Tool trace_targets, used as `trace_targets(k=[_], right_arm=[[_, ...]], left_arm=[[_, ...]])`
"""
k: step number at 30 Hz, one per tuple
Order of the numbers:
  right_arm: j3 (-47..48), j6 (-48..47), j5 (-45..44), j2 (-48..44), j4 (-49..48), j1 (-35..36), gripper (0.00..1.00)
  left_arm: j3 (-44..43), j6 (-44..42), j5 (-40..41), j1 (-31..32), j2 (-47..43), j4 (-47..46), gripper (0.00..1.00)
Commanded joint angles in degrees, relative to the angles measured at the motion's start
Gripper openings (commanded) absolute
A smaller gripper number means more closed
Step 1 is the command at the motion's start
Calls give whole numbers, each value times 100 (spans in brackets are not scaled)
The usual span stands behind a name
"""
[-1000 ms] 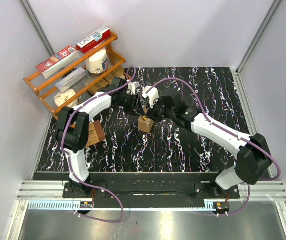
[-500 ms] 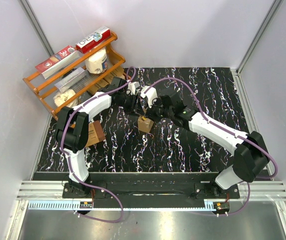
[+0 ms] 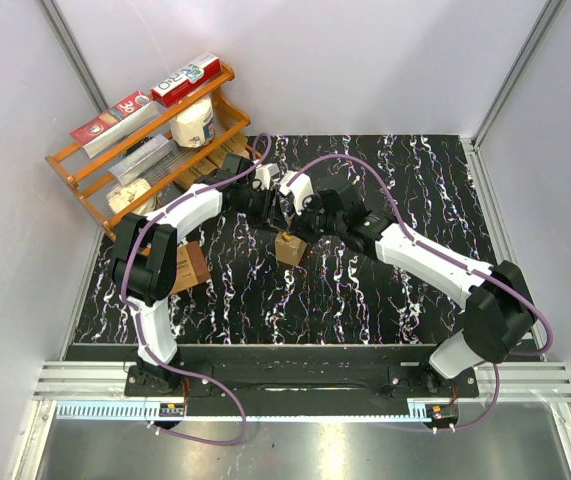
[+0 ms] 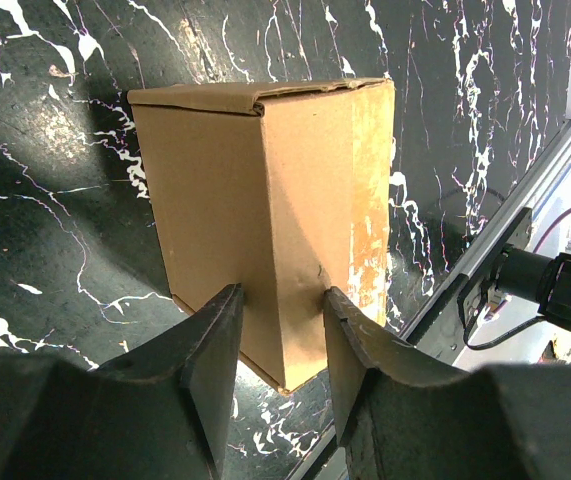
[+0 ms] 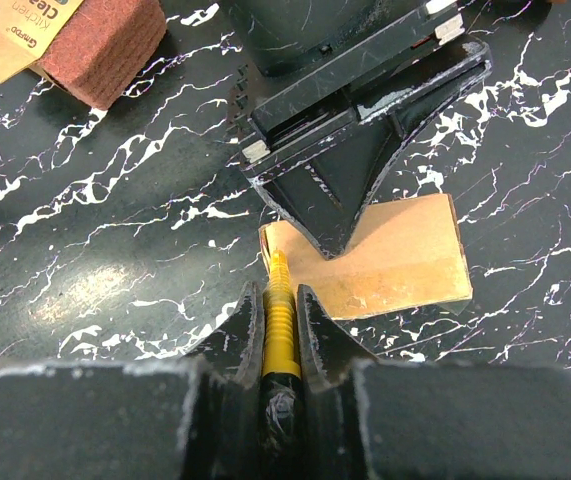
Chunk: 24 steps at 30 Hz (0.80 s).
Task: Unpack the express box
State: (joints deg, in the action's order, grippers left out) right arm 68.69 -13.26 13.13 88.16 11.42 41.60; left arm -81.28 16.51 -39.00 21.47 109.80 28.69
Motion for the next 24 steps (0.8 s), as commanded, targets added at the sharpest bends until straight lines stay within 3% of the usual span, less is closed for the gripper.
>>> trace_targets(k=[1,24], right_arm=[[251,-19,129,-53,-193,-21,0],[154,-116,-29,26,-175,-12,0]], left_arm=[[-20,-192,306,-3,191,181,41],[15,-210,306,6,200,181,40]])
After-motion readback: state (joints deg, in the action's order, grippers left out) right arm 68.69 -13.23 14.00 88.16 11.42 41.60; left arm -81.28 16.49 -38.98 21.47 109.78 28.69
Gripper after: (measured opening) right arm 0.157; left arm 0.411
